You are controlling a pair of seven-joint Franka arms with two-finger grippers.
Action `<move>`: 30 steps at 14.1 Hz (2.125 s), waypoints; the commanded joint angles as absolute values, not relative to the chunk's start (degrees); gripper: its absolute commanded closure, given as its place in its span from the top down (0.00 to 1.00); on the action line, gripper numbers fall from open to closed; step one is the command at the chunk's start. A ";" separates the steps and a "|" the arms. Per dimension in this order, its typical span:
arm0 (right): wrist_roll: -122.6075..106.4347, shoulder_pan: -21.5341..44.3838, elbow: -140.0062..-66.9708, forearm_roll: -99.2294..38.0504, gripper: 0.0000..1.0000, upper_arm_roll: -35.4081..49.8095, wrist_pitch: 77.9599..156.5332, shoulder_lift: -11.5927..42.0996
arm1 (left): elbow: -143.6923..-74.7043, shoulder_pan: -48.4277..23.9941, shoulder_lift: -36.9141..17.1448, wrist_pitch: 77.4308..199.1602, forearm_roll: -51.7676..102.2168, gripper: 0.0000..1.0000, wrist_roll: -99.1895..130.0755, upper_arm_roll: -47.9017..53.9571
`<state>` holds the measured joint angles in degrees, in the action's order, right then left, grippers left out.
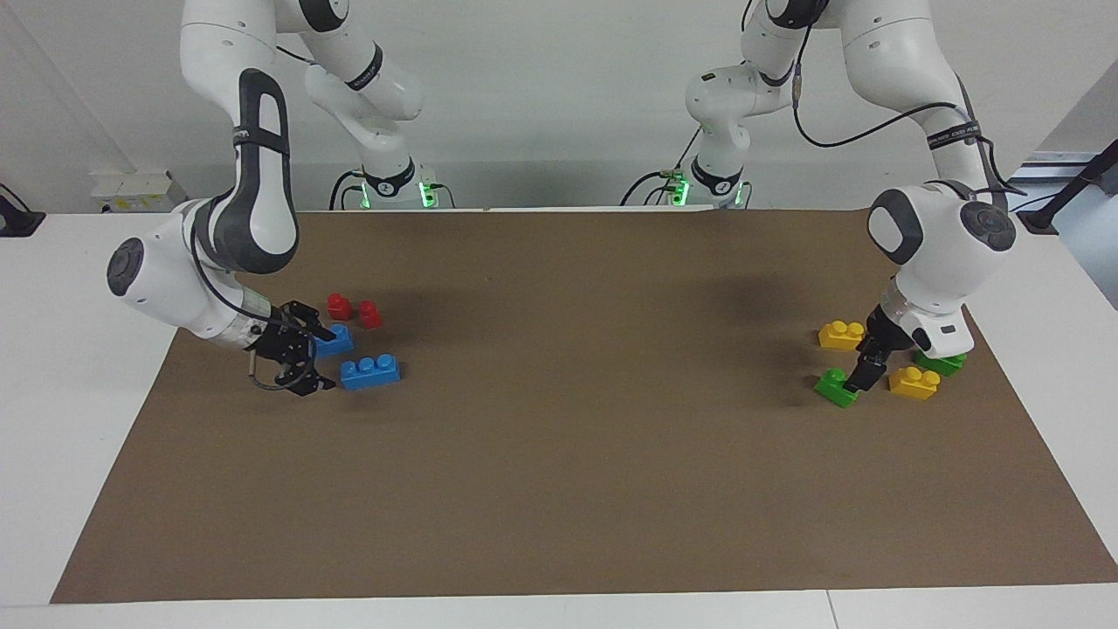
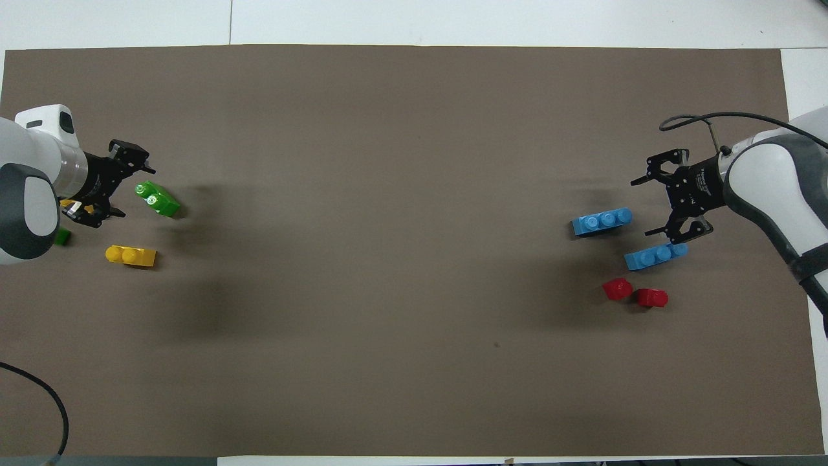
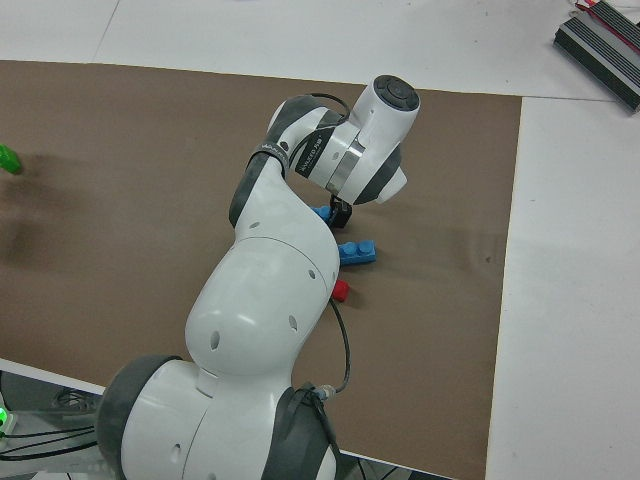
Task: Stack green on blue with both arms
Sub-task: 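Move the left gripper over the green brick while the right gripper approaches the blue brick, then lower and close the left gripper on the green brick while the right grasps blue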
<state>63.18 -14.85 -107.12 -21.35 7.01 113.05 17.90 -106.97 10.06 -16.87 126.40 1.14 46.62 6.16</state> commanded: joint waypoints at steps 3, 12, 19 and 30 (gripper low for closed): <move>60.82 -15.03 -109.42 -22.85 0.98 7.73 118.91 18.89 | -104.85 10.46 -20.82 129.19 1.67 1.00 47.37 6.42; 58.72 -13.80 -113.20 -24.61 0.98 7.82 124.35 18.99 | -105.90 10.37 -23.47 131.57 1.14 1.00 47.11 6.33; 58.62 -13.71 -114.52 -25.40 0.94 7.82 126.39 19.34 | -106.52 10.46 -23.47 132.63 1.14 0.76 46.76 6.33; 59.15 -13.18 -114.61 -25.49 0.22 7.82 127.44 19.34 | -106.00 9.93 -23.38 131.05 1.05 0.00 44.21 6.33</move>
<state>60.34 -13.10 -113.90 -23.62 7.68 126.18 19.46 -106.08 10.06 -23.31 131.29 1.12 44.83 6.22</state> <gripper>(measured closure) 0.520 0.656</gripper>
